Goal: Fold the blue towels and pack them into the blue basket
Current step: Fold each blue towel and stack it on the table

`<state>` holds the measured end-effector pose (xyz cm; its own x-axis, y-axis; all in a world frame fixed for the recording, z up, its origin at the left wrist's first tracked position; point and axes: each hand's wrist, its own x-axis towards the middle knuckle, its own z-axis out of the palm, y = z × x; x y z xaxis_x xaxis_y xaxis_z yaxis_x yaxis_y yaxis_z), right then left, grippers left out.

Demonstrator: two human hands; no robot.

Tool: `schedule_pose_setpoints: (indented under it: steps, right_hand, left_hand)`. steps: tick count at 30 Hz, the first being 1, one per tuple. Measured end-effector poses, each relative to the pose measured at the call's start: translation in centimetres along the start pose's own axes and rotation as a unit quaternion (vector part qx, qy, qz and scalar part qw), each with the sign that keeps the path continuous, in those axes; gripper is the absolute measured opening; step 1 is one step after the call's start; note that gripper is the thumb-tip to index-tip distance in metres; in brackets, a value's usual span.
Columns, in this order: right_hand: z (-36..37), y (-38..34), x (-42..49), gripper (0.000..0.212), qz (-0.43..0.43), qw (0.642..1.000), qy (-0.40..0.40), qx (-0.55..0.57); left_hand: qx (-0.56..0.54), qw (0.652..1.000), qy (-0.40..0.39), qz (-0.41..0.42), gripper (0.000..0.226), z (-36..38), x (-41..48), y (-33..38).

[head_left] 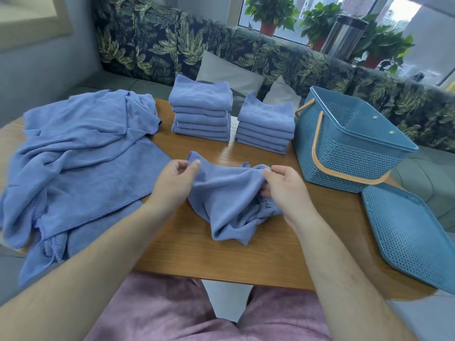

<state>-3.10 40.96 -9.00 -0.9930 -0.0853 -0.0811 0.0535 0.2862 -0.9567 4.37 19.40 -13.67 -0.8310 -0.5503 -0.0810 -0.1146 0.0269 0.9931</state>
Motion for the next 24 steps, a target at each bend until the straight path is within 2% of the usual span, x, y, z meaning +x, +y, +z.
schedule_pose_setpoints:
  steps: [3, 7, 9, 13, 16, 18, 22, 24]
  right_hand:
    - [0.2, 1.1, -0.3, 0.021, 0.041, 0.998, -0.043, 0.033]
    - [0.5, 2.0, -0.6, 0.015, 0.056, 0.996, -0.059, 0.036]
    - [1.4, 1.6, -1.0, 0.016, 0.032, 0.996, -0.073, 0.027]
    - [4.0, 0.6, -1.6, 0.038, -0.046, 0.992, -0.116, -0.016]
    - [5.0, 0.3, -2.0, 0.026, -0.084, 0.987, -0.126, -0.054]
    - [5.0, 0.0, -2.4, 0.016, -0.069, 0.987, -0.133, -0.059]
    - [4.5, -0.4, -2.5, 0.035, 0.036, 0.964, -0.250, 0.077]
    - [4.3, -0.5, -2.6, 0.033, 0.017, 0.959, -0.276, 0.060]
  left_hand:
    - [0.087, 0.996, -0.026, 0.015, 0.021, 0.3, -0.4, -0.5]
    - [0.078, 0.996, -0.047, 0.020, 0.022, 0.4, -0.9, -0.3]
    - [0.055, 0.995, -0.076, 0.034, 0.025, 0.8, -1.7, 0.2]
    - [-0.037, 0.986, -0.153, 0.047, 0.028, 1.2, -2.8, 0.9]
    - [-0.075, 0.984, -0.154, 0.041, 0.022, 1.2, -3.0, 1.0]
    - [-0.090, 0.984, -0.148, 0.031, 0.021, 1.2, -2.9, 0.9]
    - [-0.109, 0.983, -0.145, 0.014, 0.034, 1.3, -2.9, 0.9]
    - [-0.078, 0.989, -0.128, 0.011, 0.037, 1.4, -2.8, 0.7]
